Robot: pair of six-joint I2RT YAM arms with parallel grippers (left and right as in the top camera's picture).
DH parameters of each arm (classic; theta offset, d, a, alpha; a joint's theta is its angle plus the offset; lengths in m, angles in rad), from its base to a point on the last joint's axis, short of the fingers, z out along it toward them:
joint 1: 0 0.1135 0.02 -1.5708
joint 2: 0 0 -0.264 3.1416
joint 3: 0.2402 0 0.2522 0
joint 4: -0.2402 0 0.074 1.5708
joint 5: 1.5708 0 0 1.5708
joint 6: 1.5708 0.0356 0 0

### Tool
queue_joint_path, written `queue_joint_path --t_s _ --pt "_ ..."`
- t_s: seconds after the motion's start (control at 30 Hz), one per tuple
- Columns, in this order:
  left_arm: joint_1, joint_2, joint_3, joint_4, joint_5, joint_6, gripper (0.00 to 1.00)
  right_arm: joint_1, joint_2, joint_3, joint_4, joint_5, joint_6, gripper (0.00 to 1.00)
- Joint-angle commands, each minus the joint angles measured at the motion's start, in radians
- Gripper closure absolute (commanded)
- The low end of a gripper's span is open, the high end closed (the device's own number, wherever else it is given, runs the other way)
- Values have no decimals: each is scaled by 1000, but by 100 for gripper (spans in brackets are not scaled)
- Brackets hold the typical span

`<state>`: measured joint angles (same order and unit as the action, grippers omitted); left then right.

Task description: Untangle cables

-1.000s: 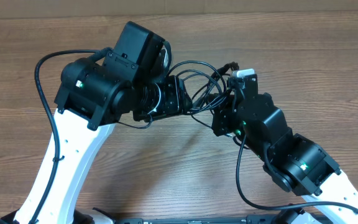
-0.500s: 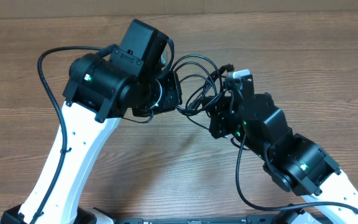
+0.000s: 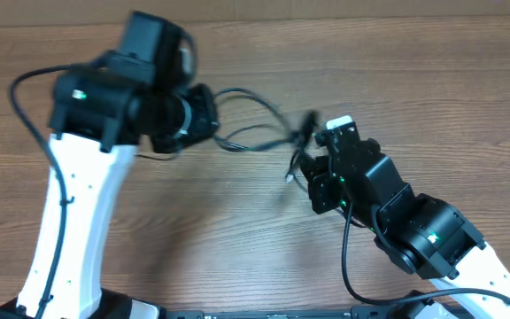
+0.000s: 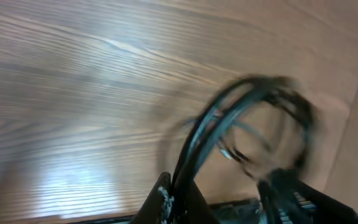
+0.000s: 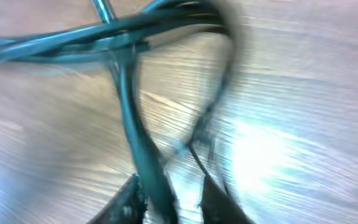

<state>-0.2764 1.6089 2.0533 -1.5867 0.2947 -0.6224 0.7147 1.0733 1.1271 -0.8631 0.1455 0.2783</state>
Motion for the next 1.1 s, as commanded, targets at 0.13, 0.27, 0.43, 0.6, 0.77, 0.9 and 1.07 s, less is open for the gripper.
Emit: queue_joint_path --t_s 0.13,0.27,0.43,0.6,0.77,0.9,1.07 --pt "167 6 -5 -52 22 155 96 -2 -11 13 -83 102 -90 96" --pt "191 6 -5 -61 120 220 96 -2 -11 13 -81 114 -90 92" --pt "164 6 -4 -70 176 280 96 -2 -11 13 -40 -13 -90 61" --pt "143 6 -3 -103 238 310 96 -2 -11 13 -32 -200 -232 59" --pt "122 1 -2 -103 454 340 96 -2 -10 13 -21 -377 -422 59" --pt "98 -2 -2 -103 536 340 96 -2 -10 13 2 -380 -449 59" --pt "71 -8 8 -103 558 346 96 -2 -9 11 16 -379 -471 61"
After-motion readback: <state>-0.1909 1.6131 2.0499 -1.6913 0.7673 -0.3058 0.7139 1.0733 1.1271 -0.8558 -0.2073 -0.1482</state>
